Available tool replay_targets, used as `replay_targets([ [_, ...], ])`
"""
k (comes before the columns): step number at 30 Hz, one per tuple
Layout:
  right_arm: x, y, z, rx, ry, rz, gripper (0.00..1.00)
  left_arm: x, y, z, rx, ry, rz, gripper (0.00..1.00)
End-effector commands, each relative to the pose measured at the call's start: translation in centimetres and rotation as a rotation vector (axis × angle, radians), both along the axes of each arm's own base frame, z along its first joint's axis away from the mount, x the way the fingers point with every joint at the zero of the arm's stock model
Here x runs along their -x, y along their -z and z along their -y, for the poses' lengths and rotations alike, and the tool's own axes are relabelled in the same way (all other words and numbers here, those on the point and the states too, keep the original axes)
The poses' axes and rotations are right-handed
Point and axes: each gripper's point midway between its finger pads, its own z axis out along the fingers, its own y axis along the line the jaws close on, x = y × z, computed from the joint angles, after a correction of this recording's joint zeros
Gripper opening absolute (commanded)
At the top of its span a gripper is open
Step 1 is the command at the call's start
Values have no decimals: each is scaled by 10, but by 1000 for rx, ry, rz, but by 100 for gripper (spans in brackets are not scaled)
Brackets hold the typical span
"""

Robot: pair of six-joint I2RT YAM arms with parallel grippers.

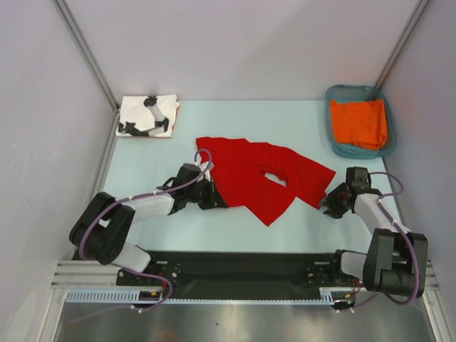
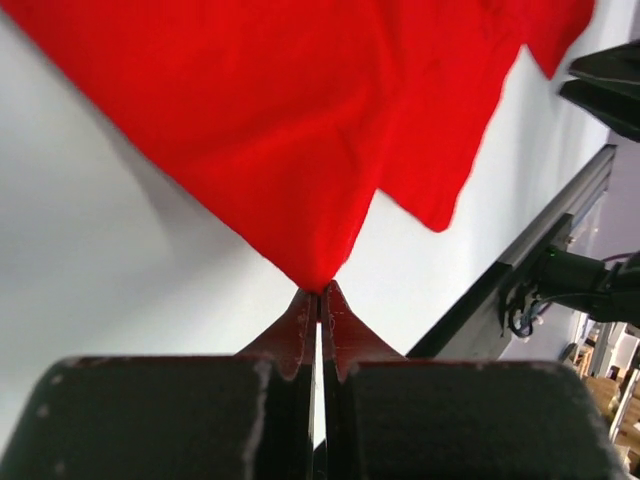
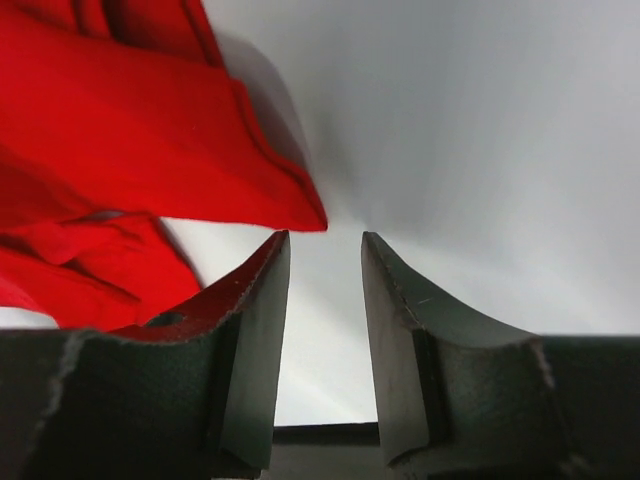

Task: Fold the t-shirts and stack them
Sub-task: Flatten the tshirt out

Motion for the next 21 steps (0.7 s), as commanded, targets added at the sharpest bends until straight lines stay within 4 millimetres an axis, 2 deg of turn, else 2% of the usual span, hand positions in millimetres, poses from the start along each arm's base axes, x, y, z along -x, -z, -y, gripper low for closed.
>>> replay_targets([
  [1,-13,5,10,56,-6,19,40,-11,-35,8,52,40,96,0],
  [6,-16,12,9,71,-39,-20,42,-9,-45,10,74,60,106,0],
  [8,-19,8,4,90,-71,-11,42,-9,-48,10,76,61,113,0],
  [14,-14,15,-2,120,-86,-84,42,-13,-60,12,79,73,141,0],
  [21,-1,31,8,219,-79,-184,41,-17,-75,15,90,86,177,0],
])
